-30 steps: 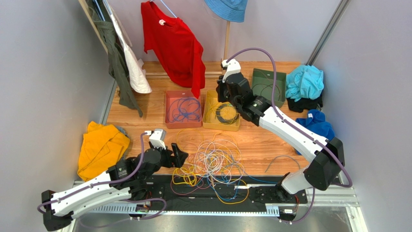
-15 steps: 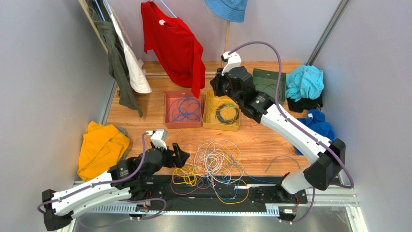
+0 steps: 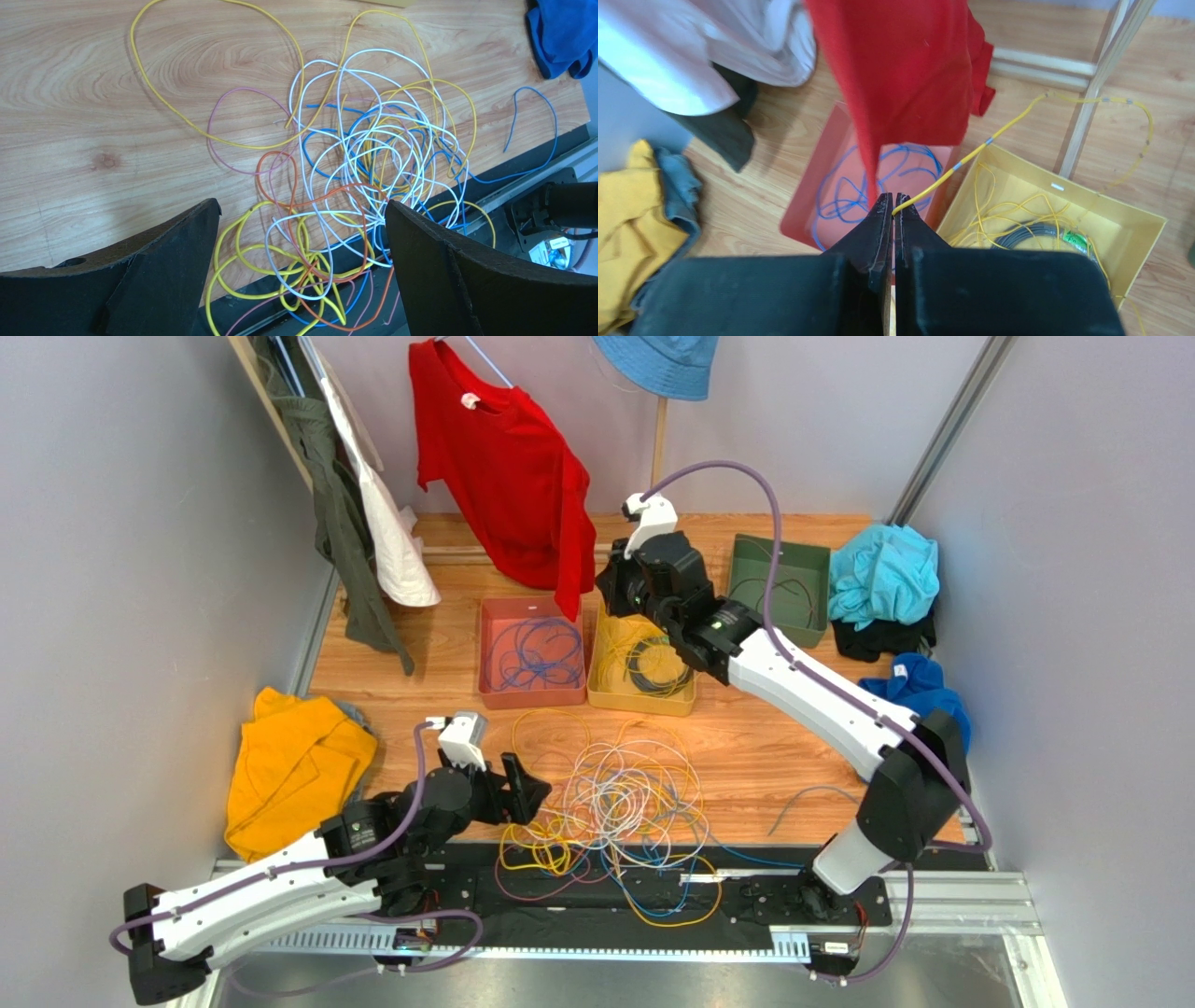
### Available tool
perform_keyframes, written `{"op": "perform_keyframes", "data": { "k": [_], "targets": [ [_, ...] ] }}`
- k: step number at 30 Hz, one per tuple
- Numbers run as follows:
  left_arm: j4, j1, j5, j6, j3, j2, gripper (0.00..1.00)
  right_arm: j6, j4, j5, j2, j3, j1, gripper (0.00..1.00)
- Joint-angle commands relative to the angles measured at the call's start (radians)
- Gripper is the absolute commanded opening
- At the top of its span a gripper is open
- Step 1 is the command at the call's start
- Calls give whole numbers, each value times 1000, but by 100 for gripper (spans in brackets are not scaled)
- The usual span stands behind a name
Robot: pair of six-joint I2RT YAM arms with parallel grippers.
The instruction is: Untangle the cables
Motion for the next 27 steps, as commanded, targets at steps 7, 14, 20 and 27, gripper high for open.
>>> {"op": "perform_keyframes", "data": {
  "k": [7, 14, 20, 27],
  "targets": [
    [67, 1, 15, -25, -49, 6, 96, 26, 95, -14, 161, -82, -47, 0],
    [85, 1, 30, -34, -66, 29, 96, 4, 69, 29, 243, -95, -76, 0],
    [92, 1, 46, -40, -77, 26, 97, 15, 32, 32, 292, -96, -113, 0],
    [86, 3, 47, -37, -77, 20, 96, 9, -3, 14, 260, -104, -112, 36]
  ]
}}
